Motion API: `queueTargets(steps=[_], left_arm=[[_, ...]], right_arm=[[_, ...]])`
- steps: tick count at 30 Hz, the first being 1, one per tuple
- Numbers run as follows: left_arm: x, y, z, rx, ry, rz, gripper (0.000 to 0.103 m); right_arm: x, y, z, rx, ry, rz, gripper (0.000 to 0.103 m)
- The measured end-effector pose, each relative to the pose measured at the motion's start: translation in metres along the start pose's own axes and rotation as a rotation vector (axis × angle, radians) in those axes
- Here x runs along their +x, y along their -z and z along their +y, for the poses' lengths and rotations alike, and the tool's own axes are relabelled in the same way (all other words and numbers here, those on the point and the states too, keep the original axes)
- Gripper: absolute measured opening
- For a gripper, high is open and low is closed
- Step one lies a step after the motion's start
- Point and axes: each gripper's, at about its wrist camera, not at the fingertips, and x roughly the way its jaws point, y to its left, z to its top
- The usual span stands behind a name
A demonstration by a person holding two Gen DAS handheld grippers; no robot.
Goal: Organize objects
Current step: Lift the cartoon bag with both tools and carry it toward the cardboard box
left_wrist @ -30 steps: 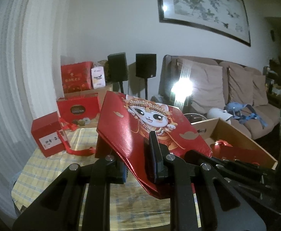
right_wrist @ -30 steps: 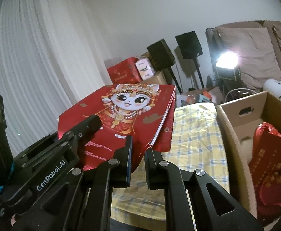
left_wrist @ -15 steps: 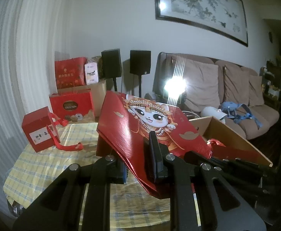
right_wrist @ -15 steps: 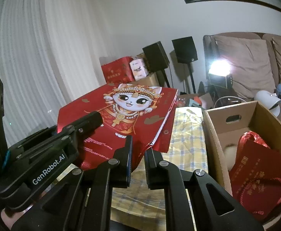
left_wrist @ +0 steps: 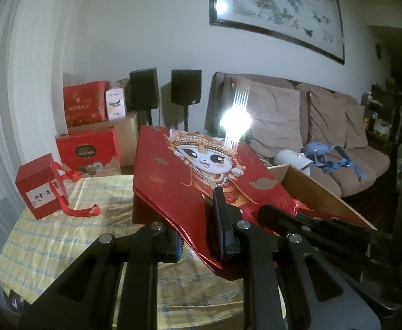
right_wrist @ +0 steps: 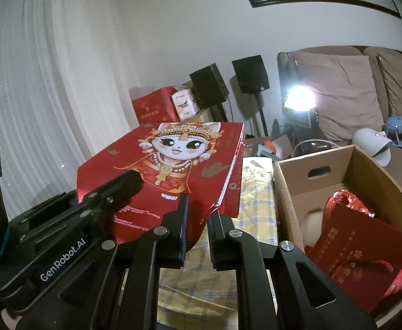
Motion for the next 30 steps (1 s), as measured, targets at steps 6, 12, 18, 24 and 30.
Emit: queueTargets(steps=[6, 12, 18, 24, 30], left_arm=[[0.005, -0.004, -0.012, 0.015, 0.018, -0.003, 0.017], [0.010, -0.007, -0.018, 0.022, 0.032, 0.000, 0.017], [0.017, -0.006, -0.025, 0.010, 0.048, 0.017, 0.017], [0.023, -0.007, -0.033, 0.008, 0.066, 0.017, 0.017], [0.027, -0.008, -0.038, 0.007, 0.075, 0.026, 0.017]], right_arm=[[-0.004, -0.004, -0.012, 0.020, 0.014, -0.009, 0.012], [-0.006, -0.007, -0.020, 0.028, 0.025, -0.012, 0.012], [-0.007, -0.009, -0.027, 0.036, 0.046, -0.012, 0.012], [-0.010, -0.012, -0.039, 0.049, 0.063, -0.017, 0.011], [-0.011, -0.013, -0.044, 0.051, 0.075, -0.014, 0.012]])
